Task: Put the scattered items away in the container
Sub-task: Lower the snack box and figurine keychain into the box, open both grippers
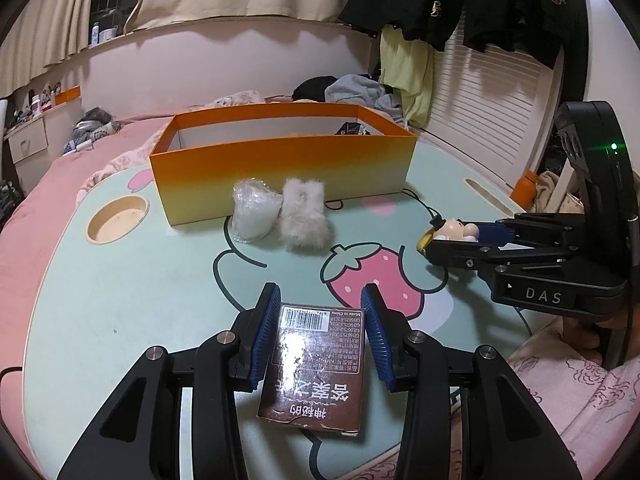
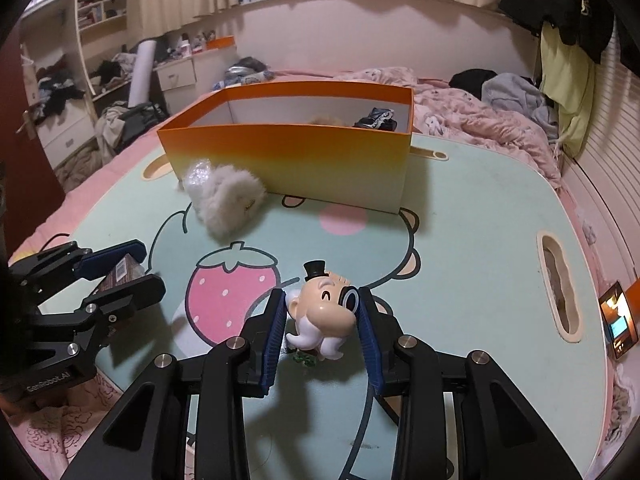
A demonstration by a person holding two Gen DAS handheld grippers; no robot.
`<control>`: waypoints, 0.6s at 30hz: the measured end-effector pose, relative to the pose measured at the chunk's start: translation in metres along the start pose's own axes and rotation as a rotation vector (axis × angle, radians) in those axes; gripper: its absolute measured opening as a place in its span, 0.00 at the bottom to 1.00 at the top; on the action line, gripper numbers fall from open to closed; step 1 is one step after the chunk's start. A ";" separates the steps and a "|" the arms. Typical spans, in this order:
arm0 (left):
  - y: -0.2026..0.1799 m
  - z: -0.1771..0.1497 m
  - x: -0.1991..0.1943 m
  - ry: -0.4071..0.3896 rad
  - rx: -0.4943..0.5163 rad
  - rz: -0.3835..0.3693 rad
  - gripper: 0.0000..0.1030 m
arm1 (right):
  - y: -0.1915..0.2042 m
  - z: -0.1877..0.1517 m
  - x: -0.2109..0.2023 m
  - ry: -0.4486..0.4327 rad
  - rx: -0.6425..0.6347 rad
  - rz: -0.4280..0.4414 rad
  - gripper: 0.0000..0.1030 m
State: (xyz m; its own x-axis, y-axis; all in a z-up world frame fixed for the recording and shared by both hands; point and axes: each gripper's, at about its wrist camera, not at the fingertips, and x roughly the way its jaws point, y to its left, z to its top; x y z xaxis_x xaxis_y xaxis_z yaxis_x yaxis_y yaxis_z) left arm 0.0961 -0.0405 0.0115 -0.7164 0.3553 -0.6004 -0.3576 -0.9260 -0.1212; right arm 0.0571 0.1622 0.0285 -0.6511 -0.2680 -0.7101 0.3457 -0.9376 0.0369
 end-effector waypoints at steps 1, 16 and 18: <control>0.000 0.000 0.000 0.000 0.000 0.000 0.42 | 0.000 0.000 0.000 0.000 0.000 0.000 0.33; 0.004 0.018 -0.002 -0.020 -0.015 -0.015 0.42 | 0.005 0.015 -0.017 -0.079 -0.033 0.007 0.33; 0.005 0.027 -0.003 -0.036 -0.014 -0.016 0.42 | 0.004 0.022 -0.019 -0.089 -0.027 0.010 0.33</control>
State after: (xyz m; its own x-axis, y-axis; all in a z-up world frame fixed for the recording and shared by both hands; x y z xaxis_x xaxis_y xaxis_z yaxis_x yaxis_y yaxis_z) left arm 0.0803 -0.0431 0.0344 -0.7319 0.3745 -0.5693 -0.3610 -0.9217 -0.1422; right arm 0.0553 0.1590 0.0576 -0.7048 -0.2974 -0.6441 0.3698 -0.9288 0.0242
